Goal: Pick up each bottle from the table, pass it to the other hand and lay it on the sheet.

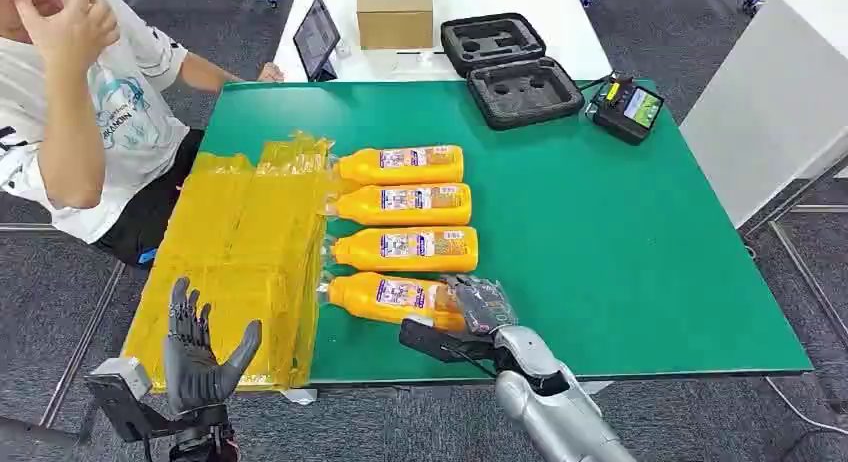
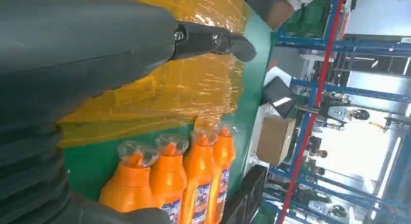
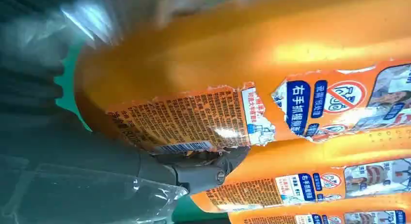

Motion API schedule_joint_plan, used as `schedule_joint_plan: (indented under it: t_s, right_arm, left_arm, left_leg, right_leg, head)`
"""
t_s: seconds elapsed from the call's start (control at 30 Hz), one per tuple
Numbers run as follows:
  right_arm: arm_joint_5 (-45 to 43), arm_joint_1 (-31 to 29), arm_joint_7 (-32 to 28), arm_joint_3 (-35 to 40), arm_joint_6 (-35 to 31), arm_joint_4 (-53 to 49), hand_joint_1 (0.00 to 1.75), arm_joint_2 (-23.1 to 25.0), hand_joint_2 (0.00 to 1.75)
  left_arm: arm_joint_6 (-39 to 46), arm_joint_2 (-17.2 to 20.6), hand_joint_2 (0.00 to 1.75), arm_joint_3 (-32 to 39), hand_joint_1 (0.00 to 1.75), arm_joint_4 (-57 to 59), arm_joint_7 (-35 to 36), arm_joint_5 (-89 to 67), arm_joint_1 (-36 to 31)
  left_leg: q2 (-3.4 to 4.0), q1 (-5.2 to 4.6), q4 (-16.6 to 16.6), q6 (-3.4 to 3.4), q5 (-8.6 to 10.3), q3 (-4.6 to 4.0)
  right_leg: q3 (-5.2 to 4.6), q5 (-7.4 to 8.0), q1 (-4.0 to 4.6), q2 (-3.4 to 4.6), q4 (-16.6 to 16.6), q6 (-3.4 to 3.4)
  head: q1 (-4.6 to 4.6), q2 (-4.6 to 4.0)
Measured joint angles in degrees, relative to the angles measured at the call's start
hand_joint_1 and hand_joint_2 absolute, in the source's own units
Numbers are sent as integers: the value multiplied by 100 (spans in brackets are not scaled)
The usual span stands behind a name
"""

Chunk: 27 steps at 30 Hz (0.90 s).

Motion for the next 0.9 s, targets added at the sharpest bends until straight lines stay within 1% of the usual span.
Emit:
schedule_joint_plan:
  t_s: [0.1,0.13,0.2,0.3,0.37,0.43,0.6,0.8,0.9]
  right_arm:
    - [-250,-10,-184,0,-7,29,175,0,175]
    - [-473,-5,-432,-2,-48,35,175,0,175]
    - [-1070,73,-1189,-7,-191,24,175,4,175]
    - [-2330,270,-2345,-210,-560,-215,175,118,175]
    - [-2999,321,-2877,-428,-771,-415,175,214,175]
    - [-3327,369,-3157,-621,-999,-568,175,289,175]
    - [-3394,474,-3237,-863,-1075,-778,175,398,175]
    - [-3471,537,-3312,-942,-1137,-837,175,450,175]
    - [-3778,596,-3408,-1065,-1513,-894,175,558,175]
  left_arm:
    - [-4,-2,175,2,0,0,13,35,-5]
    - [-22,-2,175,7,0,0,20,44,-7]
    - [-37,-7,175,11,0,2,17,90,-23]
    - [-39,-33,175,33,0,55,-66,153,-52]
    - [-35,-59,175,44,0,105,-131,192,-75]
    - [-2,-79,175,52,0,140,-192,225,-101]
    - [9,-96,175,66,0,197,-210,238,-122]
    - [18,-98,175,74,0,199,-216,238,-126]
    - [92,-98,175,77,0,197,-240,249,-125]
  left_leg:
    - [0,0,0,0,0,2]
    - [0,0,0,0,1,2]
    - [0,0,1,0,1,0]
    - [-2,0,1,0,1,-5]
    - [-1,0,1,0,0,-5]
    - [-1,0,0,0,-1,-5]
    - [-2,-3,1,1,0,-6]
    - [-2,-3,1,1,0,-5]
    - [-1,-3,0,1,0,-5]
  right_leg:
    - [1,0,0,0,0,0]
    - [1,0,0,0,0,0]
    - [0,0,0,0,0,0]
    - [-2,-1,0,-3,0,1]
    - [-3,-2,0,-2,0,1]
    - [-2,-3,-1,-2,0,1]
    - [-2,-2,-5,-2,0,2]
    - [-2,-2,-4,-2,0,3]
    - [-3,-2,-4,-2,0,3]
  head:
    - [0,0]
    - [0,0]
    - [0,0]
    - [0,0]
    - [-2,0]
    - [2,0]
    - [0,0]
    - [-2,0]
    - [0,0]
